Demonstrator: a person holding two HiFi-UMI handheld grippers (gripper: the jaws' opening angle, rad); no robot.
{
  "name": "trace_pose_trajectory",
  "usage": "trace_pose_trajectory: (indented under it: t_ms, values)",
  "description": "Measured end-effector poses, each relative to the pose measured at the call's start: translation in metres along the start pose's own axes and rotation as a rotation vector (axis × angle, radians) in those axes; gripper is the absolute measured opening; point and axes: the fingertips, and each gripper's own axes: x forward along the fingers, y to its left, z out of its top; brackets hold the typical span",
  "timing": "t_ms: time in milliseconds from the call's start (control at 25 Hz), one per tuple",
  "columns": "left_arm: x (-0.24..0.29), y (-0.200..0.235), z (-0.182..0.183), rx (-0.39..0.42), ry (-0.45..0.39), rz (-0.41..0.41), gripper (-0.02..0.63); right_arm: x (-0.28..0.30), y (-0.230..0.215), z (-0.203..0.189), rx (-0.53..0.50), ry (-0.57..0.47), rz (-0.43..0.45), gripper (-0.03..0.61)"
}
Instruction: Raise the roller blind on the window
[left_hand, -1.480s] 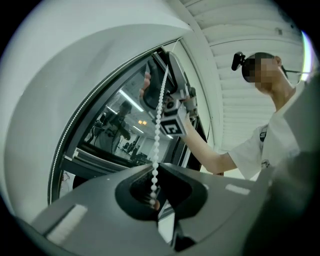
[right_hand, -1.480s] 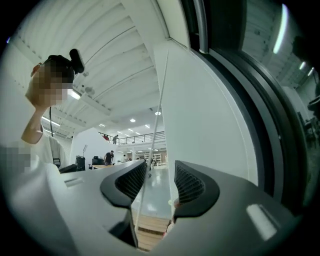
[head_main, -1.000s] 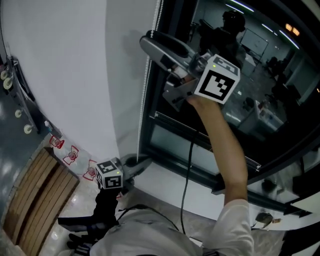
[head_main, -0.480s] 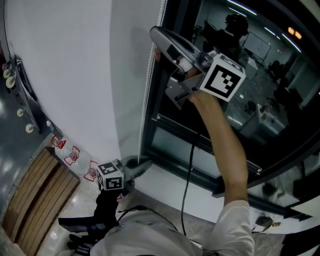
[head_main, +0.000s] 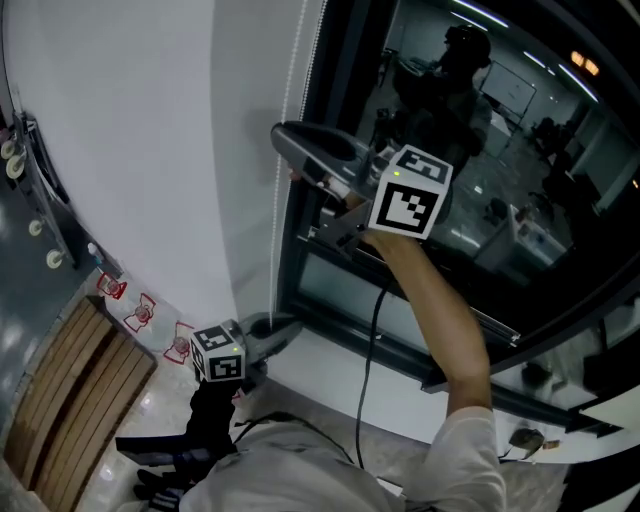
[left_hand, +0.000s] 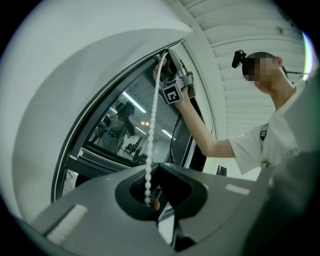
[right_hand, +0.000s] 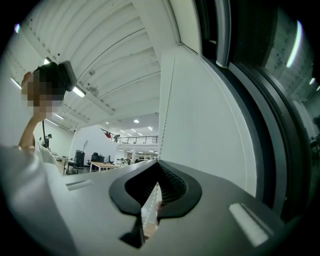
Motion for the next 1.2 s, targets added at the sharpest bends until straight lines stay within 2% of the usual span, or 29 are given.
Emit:
trace_pose_trajectory:
  t_ms: [240, 760, 1200]
  values:
    - [-0.001, 0.001, -0.003, -0.005, 0.005, -0.001, -0.002, -0.008, -0.002, -0.054, 0.040, 0.076, -0.028, 0.005]
    - [0.000, 0.002, 0.001, 0.004, 0.004, 0.005, -0.002, -0.023, 0.013, -0.120, 0.139, 0.124, -0.014, 0.005]
    - [-0.003, 0.002, 0.010, 0.023, -0.009, 0.010, -0.002, -0.043, 0.040, -0.216, 0.215, 0.250, -0.036, 0.005]
